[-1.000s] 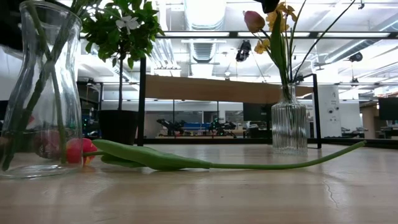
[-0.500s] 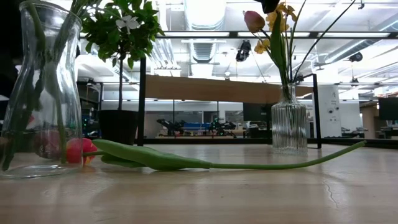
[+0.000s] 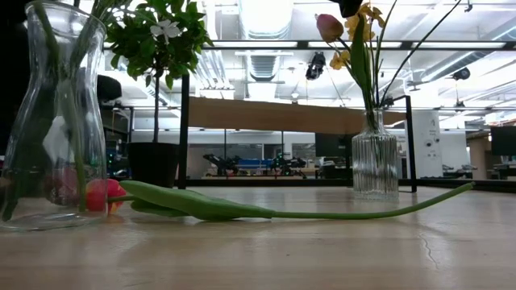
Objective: Pick and place flowers into a vace then onto a shelf
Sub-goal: Put the dark red flower into the bottom transparent vase
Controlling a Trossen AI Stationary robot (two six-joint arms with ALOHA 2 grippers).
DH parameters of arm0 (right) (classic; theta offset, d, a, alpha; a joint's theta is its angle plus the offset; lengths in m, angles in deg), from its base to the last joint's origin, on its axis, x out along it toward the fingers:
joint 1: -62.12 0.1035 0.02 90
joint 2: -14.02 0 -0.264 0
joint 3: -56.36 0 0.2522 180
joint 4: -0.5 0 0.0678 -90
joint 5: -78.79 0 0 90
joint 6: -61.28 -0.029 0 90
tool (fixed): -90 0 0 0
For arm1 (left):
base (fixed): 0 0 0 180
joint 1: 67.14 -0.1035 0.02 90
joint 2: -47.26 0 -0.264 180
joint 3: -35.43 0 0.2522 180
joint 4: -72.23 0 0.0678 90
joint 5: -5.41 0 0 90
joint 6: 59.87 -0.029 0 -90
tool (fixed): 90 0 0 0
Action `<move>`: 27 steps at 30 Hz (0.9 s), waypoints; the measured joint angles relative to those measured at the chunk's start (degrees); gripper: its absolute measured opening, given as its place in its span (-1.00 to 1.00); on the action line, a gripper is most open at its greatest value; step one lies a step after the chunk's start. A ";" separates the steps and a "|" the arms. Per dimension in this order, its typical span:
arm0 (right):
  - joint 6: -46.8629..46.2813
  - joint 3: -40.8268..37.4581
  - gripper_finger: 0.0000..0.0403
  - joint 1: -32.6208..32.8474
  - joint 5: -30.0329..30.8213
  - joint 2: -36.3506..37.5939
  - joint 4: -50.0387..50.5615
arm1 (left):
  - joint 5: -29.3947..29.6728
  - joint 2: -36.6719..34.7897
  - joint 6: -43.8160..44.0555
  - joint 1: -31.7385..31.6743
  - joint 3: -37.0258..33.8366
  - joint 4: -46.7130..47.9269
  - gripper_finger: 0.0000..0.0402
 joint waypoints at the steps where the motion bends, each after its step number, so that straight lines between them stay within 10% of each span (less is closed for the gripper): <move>1: 0.00 0.00 -0.01 0.00 0.00 0.00 0.00 | 0.00 0.81 -0.98 -0.19 0.20 -0.02 0.01; 18: -0.01 0.00 -0.01 0.00 -0.04 0.00 0.17 | -7.72 17.34 -15.25 -6.66 6.70 0.59 -0.02; 27: -0.02 0.00 -0.01 0.00 -0.07 0.00 0.48 | -9.81 19.55 -19.21 -7.41 9.04 -0.10 -0.55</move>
